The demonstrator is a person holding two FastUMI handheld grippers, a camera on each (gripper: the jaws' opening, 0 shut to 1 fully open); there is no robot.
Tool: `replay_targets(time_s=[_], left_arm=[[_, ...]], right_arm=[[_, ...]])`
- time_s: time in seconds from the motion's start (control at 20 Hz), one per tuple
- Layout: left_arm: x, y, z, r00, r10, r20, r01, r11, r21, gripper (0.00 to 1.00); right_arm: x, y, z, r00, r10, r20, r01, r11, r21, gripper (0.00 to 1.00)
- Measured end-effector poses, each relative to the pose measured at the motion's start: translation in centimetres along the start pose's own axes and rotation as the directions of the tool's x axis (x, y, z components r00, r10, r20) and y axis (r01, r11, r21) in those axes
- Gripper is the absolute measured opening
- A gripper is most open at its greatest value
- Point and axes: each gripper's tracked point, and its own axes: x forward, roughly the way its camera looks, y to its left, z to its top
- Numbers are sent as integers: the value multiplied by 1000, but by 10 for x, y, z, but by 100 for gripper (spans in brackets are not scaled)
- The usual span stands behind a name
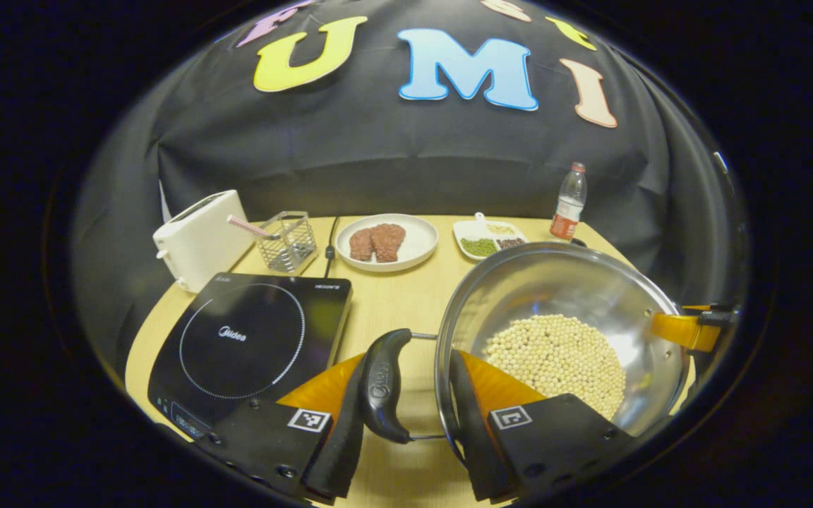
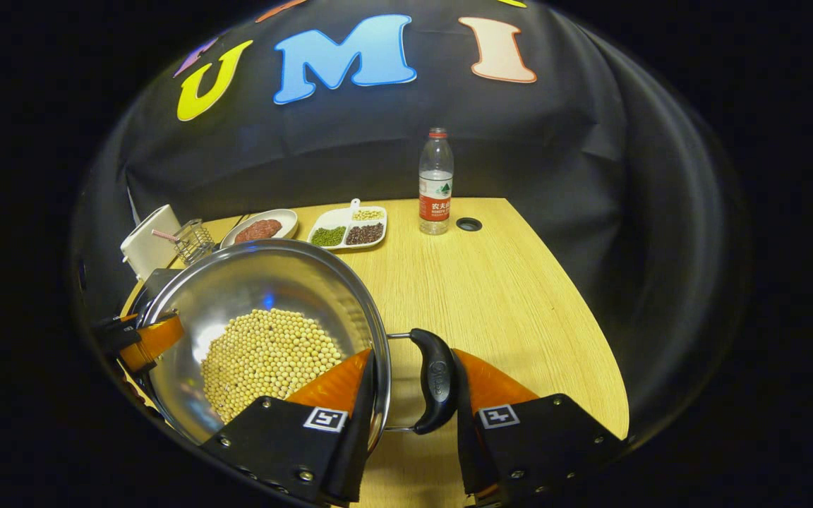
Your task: First push the handle of the pot to place it horizontally, then grasp the pot with both hands and set it on the induction cooktop.
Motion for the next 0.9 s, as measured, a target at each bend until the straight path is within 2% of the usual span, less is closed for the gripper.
replay_targets(time_s=[0.1, 0.15, 0.25, 0.35, 0.45, 0.85, 0.9], left_arm=[[-7, 5, -1, 1000, 3, 7, -3, 1000, 1, 65], [-9, 9, -1, 1000, 0, 10, 0, 1000, 2, 68], [-11, 20, 1, 1000, -8, 20, 8, 1000, 4, 68], [-8, 33, 4, 1000, -21, 23, 21, 1000, 9, 72], [-8, 48, 8, 999, -41, 21, 40, 999, 18, 68], [4, 116, 24, 995, -90, 29, 88, 994, 68, 68], [5, 124, 25, 995, -95, 30, 93, 993, 67, 72]], right_arm=[[-6, 5, 0, 1000, 0, 3, 0, 1000, -4, 53], [-7, 8, 0, 1000, -3, 7, 3, 1000, -6, 53], [-11, 19, 2, 1000, -9, 14, 9, 1000, -5, 53], [-14, 31, 2, 1000, -23, 18, 23, 1000, 3, 53], [-18, 45, 3, 999, -40, 24, 40, 999, 15, 53], [-24, 112, 1, 996, -87, 16, 86, 994, 67, 53], [-24, 119, 2, 995, -93, 19, 92, 993, 68, 53]])
